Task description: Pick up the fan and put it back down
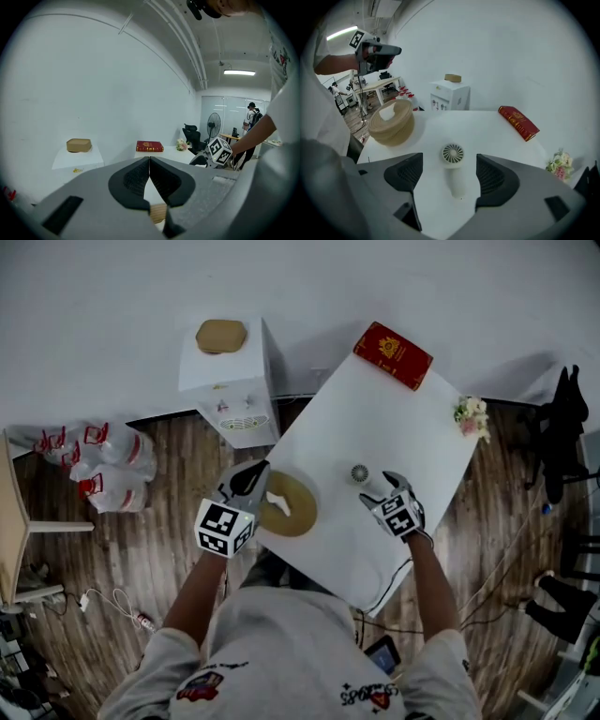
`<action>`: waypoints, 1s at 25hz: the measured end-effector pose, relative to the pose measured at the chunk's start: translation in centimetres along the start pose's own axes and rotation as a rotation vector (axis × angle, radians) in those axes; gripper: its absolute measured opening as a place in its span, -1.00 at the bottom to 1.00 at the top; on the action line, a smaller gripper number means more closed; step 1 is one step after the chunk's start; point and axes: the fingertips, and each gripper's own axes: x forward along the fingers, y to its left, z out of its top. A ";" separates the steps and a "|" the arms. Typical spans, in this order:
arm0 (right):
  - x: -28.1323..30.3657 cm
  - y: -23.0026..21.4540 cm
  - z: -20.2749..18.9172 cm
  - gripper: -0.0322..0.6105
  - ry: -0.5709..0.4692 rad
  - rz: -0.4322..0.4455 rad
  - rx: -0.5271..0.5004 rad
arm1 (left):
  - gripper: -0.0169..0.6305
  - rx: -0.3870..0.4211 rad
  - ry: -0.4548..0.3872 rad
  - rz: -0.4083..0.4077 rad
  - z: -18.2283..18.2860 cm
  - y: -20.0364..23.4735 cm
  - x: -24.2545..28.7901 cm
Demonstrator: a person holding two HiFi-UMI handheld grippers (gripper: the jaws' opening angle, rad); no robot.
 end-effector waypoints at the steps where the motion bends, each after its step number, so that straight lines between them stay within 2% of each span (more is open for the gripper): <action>1: 0.8 0.2 -0.6 0.19 0.022 0.015 -0.009 | -0.93 -0.005 0.006 0.009 -0.4 0.3 -0.2; 6: 4.2 0.2 -3.1 0.19 0.127 0.067 -0.040 | -0.93 -0.028 0.023 0.044 -1.7 1.3 -0.5; 10: 6.2 -0.7 -4.3 0.07 0.175 0.063 -0.022 | -0.93 -0.047 0.032 0.066 -2.6 1.9 -0.8; 19: 9.3 -1.1 -3.5 0.03 0.255 0.094 -0.113 | -0.93 -0.089 0.051 0.125 -4.5 4.0 -2.3; 25: 10.3 -0.4 -3.3 -0.17 0.323 0.141 -0.126 | -0.93 -0.103 0.058 0.144 -5.2 5.3 -3.0</action>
